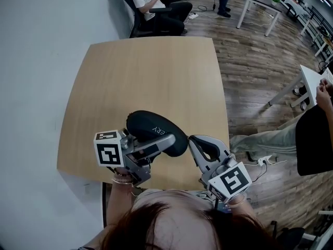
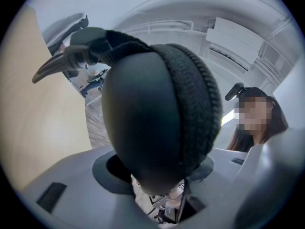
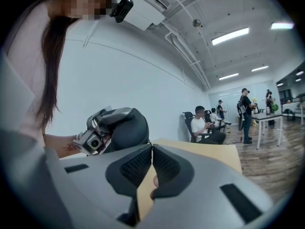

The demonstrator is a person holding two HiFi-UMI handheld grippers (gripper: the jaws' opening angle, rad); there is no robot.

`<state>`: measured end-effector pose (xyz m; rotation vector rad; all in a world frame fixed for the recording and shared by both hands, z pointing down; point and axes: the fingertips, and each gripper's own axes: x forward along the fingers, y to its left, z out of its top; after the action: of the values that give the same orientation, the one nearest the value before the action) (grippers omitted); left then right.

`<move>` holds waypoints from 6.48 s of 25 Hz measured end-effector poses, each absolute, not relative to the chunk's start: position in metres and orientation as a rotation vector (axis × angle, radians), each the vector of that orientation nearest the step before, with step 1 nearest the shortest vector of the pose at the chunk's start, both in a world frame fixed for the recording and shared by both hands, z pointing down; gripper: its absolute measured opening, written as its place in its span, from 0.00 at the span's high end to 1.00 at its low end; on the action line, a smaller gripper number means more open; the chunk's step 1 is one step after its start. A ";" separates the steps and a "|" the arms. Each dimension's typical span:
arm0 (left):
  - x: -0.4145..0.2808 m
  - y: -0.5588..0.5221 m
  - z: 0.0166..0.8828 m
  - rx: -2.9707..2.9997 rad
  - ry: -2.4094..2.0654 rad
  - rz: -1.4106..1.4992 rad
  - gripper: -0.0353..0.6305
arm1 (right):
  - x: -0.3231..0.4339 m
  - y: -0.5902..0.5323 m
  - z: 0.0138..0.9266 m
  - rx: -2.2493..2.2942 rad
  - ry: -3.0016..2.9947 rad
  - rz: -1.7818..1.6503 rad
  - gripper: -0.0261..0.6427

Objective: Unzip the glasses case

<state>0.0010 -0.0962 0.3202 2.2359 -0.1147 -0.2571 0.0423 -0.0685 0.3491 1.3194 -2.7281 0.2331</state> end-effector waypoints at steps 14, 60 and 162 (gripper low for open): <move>0.004 -0.091 0.325 2.245 -0.098 -0.193 0.57 | 0.039 -0.068 0.349 1.286 -2.721 0.210 0.94; 0.006 -0.080 0.344 2.254 -0.032 0.018 0.57 | 0.029 -0.075 0.357 1.274 -2.691 0.186 0.94; 0.047 -0.016 0.407 2.209 0.132 0.455 0.57 | 0.033 -0.080 0.355 1.248 -2.639 -0.042 0.93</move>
<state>0.0465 -0.0157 0.4074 2.2091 0.1322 0.4547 0.0332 -0.0795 0.3551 1.2476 -2.6394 -0.0419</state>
